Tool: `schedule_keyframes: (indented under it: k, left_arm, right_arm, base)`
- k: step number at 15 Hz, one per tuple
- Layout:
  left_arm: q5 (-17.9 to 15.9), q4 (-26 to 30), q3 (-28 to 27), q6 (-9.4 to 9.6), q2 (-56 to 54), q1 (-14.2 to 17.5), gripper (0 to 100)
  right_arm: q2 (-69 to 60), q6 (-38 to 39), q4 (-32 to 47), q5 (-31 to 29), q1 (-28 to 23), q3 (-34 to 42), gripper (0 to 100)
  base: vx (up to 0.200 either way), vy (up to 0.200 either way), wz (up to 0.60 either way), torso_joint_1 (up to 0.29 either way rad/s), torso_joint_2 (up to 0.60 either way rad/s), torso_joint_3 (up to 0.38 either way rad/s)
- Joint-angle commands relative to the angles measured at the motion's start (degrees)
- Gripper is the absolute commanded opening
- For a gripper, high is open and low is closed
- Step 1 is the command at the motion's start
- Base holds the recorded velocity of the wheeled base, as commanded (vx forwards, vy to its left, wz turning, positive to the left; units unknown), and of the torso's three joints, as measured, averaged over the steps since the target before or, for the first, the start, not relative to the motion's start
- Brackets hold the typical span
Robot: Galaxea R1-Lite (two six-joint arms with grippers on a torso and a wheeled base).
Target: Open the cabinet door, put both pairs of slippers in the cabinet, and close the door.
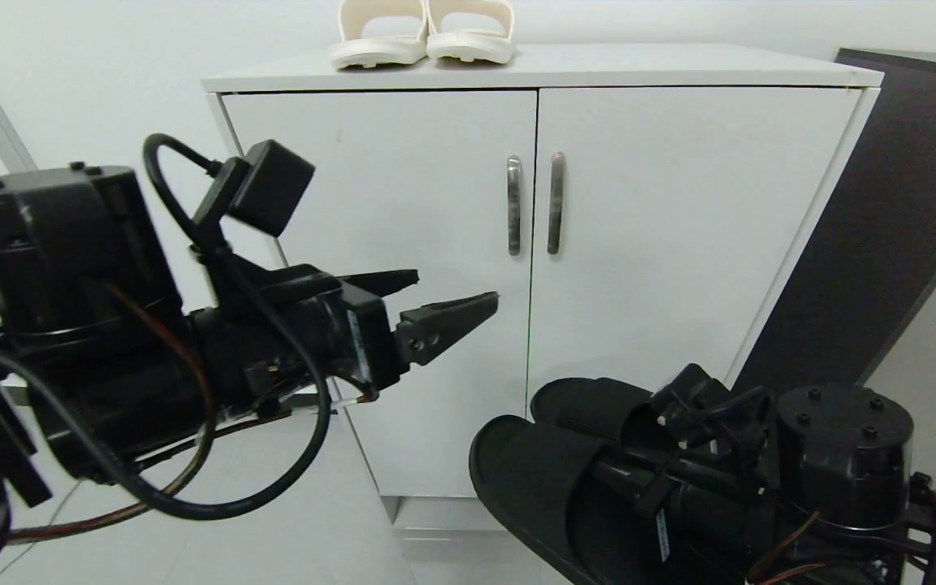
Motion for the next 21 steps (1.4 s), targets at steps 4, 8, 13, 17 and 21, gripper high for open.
schedule_keyframes:
  k: [4,8,13,17,21]
  left_arm:
    - [-5.26,1.23,-10.63,-0.15,8.76,-4.03,100]
    - [-16.95,6.41,-19.85,-7.79,11.4,-3.85,100]
    - [-16.51,8.17,-27.76,-10.78,16.58,-3.85,100]
    - [-12.56,10.63,-32.77,-10.78,19.4,-2.18,100]
    - [-10.36,13.88,-36.99,-10.61,21.33,-1.57,100]
  right_arm:
    - [-0.49,-0.01,-0.08,0.0,-0.05,0.19,0]
    - [-0.31,-0.1,-0.17,0.0,-0.05,0.46,0]
    - [-0.13,-0.1,-0.17,0.09,0.04,0.55,0]
    - [-0.13,-0.01,-0.17,0.79,-0.05,0.55,0]
    - [-0.13,-0.01,-0.17,0.79,-0.05,0.63,0]
  base:
    - [0.0,0.0,0.0,0.0,0.0,0.0]
    - [0.0,0.0,0.0,0.0,0.0,0.0]
    - [0.0,0.0,0.0,0.0,0.0,0.0]
    - [0.0,0.0,0.0,0.0,0.0,0.0]
    - [0.0,0.0,0.0,0.0,0.0,0.0]
